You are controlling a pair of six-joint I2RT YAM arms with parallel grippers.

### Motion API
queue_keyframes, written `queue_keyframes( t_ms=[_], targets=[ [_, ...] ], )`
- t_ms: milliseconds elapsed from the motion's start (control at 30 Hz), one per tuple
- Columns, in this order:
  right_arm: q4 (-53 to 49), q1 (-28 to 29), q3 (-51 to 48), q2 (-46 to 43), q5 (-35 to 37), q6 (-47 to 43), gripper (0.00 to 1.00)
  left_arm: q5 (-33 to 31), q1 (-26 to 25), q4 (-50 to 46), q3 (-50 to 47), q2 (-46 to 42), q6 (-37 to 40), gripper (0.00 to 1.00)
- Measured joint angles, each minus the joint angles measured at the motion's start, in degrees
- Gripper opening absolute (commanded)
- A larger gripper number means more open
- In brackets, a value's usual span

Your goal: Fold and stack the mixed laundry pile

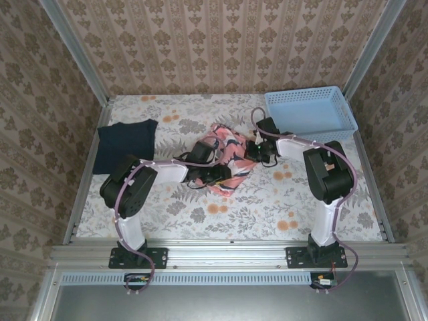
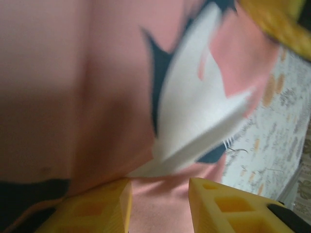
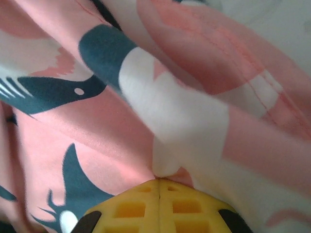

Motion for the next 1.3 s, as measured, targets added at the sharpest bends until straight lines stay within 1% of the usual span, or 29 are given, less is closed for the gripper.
queue_keyframes(
  t_ms=[133,233,333,433,467,533,600,633,700,767,900,1033,1067,1200,1233,1300],
  targets=[
    [2.5,3.1,-10.2,-6.4,-0.7,3.9,0.0,-1.4,5.7,-5.9,1.7,-0.7,6.0,0.39],
    [5.0,8.1,-16.2,-10.8,-1.1,8.3,0.0,-3.3,9.5,-11.7,5.8,-0.3,10.7,0.41],
    [6.0,12.3,-18.7,-13.3,-1.3,11.5,0.03,-4.7,11.9,-15.6,10.3,0.4,14.1,0.46],
    [4.9,12.4,-18.8,-16.8,-0.1,12.3,0.04,-5.0,12.3,-17.7,12.9,0.2,15.6,0.47],
    [4.0,11.9,-18.3,-18.4,0.7,12.2,0.04,-4.7,12.2,-17.8,13.0,-0.3,15.7,0.42],
    [3.0,11.4,-16.8,-20.8,1.7,12.0,0.02,-4.0,12.1,-18.1,12.5,-1.9,15.6,0.24],
    [3.3,11.2,-15.2,-22.6,1.9,11.8,0.0,-3.1,11.7,-17.5,10.1,-5.2,14.7,0.03],
    [3.8,11.3,-14.9,-23.0,1.9,11.8,0.0,-2.7,11.5,-16.8,8.6,-6.9,14.1,0.0],
    [5.1,11.5,-14.9,-23.1,1.7,11.8,0.0,-1.6,10.4,-14.9,4.8,-10.5,12.0,0.0],
    [6.2,11.5,-15.9,-22.5,1.1,12.2,0.0,-0.9,8.7,-12.4,1.4,-12.2,10.3,0.0],
    [8.7,11.0,-19.1,-19.5,0.5,12.9,0.0,-0.4,5.7,-8.5,-4.5,-11.2,7.3,0.0],
    [10.2,8.1,-23.1,-16.7,0.3,12.9,0.0,-0.9,6.8,-5.5,-7.6,-7.1,6.2,0.0],
    [10.8,7.1,-23.9,-16.3,0.1,12.9,0.0,-0.2,7.4,-4.5,-7.7,-6.3,6.0,0.0],
    [13.0,5.4,-24.6,-15.6,-1.3,12.8,0.0,0.9,8.8,-2.0,-7.7,-5.5,5.9,0.0],
    [13.3,5.4,-24.6,-15.6,-1.5,12.8,0.02,1.1,9.0,-2.0,-7.6,-5.5,5.9,0.02],
    [13.2,5.4,-24.6,-15.9,-1.8,12.6,0.07,1.2,9.2,-2.5,-7.2,-5.7,5.8,0.16]
  ],
)
